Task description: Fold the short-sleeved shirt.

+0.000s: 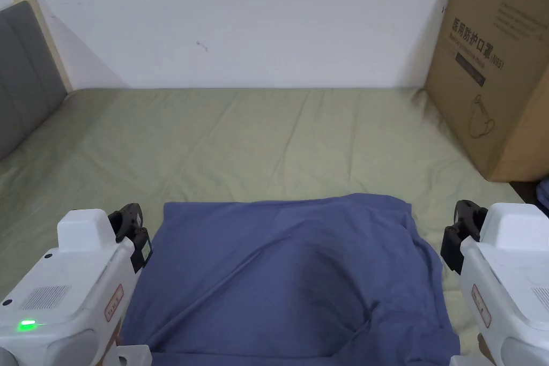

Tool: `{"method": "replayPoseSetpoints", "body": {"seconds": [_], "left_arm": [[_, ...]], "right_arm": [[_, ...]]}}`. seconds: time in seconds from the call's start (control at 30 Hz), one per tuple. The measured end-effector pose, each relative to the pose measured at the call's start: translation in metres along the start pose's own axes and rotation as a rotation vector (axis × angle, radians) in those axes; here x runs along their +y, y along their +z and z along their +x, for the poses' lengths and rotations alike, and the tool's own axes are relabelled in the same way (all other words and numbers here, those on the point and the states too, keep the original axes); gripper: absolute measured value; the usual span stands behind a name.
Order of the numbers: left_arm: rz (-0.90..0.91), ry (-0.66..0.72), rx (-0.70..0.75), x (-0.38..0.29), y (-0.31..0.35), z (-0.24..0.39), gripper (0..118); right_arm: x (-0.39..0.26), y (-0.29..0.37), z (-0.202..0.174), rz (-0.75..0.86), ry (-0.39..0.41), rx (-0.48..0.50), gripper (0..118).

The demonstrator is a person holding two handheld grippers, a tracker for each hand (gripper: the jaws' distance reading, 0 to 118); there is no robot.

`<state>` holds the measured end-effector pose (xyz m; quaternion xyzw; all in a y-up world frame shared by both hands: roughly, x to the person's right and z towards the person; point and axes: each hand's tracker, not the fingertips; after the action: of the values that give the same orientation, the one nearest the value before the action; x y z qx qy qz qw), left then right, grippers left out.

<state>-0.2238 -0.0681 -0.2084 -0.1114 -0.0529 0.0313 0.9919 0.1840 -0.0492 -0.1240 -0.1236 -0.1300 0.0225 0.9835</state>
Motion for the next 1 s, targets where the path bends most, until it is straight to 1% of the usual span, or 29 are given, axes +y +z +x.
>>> {"method": "replayPoseSetpoints", "body": {"seconds": [0.1,0.23,0.37,0.47,0.6,0.7,0.73,0.77,0.8,0.83,0.93,0.97,1.0], "left_arm": [[-0.009,-0.003,0.004,0.0,-0.001,-0.002,0],[-0.024,-0.005,-0.005,-0.001,-0.001,-0.003,0],[-0.061,-0.012,-0.005,-0.007,-0.004,-0.007,0],[-0.205,-0.01,-0.004,-0.015,-0.016,-0.013,0],[-0.392,0.007,0.022,-0.043,-0.033,-0.029,0],[-0.509,0.087,0.026,-0.071,-0.038,-0.045,1],[-0.551,0.103,0.022,-0.079,-0.04,-0.05,9],[-0.579,0.118,0.032,-0.089,-0.041,-0.054,9],[-0.621,0.121,0.057,-0.099,-0.042,-0.059,13],[-0.646,0.126,0.061,-0.106,-0.041,-0.062,28],[-0.73,0.151,0.107,-0.129,-0.044,-0.074,99],[-0.739,0.158,0.117,-0.135,-0.042,-0.078,105],[-0.743,0.153,0.112,-0.14,-0.042,-0.081,105]], "right_arm": [[-0.001,0.0,0.002,-0.004,-0.013,0.014,0],[-0.001,0.0,0.001,-0.003,0.001,0.015,0],[-0.002,0.0,0.002,-0.007,-0.008,0.021,0],[-0.005,-0.002,0.004,-0.018,-0.01,0.026,0],[-0.01,-0.003,0.006,-0.035,-0.017,0.027,0],[-0.014,-0.004,0.007,-0.052,-0.02,0.029,0],[-0.015,-0.005,0.008,-0.057,-0.017,0.03,0],[-0.017,-0.005,0.008,-0.065,-0.015,0.031,0],[-0.018,-0.005,0.008,-0.072,-0.014,0.031,0],[-0.02,-0.006,0.009,-0.077,-0.013,0.032,0],[-0.024,-0.007,0.01,-0.098,-0.007,0.033,0],[-0.026,-0.008,0.011,-0.107,-0.005,0.034,0],[-0.027,-0.009,0.011,-0.115,-0.004,0.034,0]]}}
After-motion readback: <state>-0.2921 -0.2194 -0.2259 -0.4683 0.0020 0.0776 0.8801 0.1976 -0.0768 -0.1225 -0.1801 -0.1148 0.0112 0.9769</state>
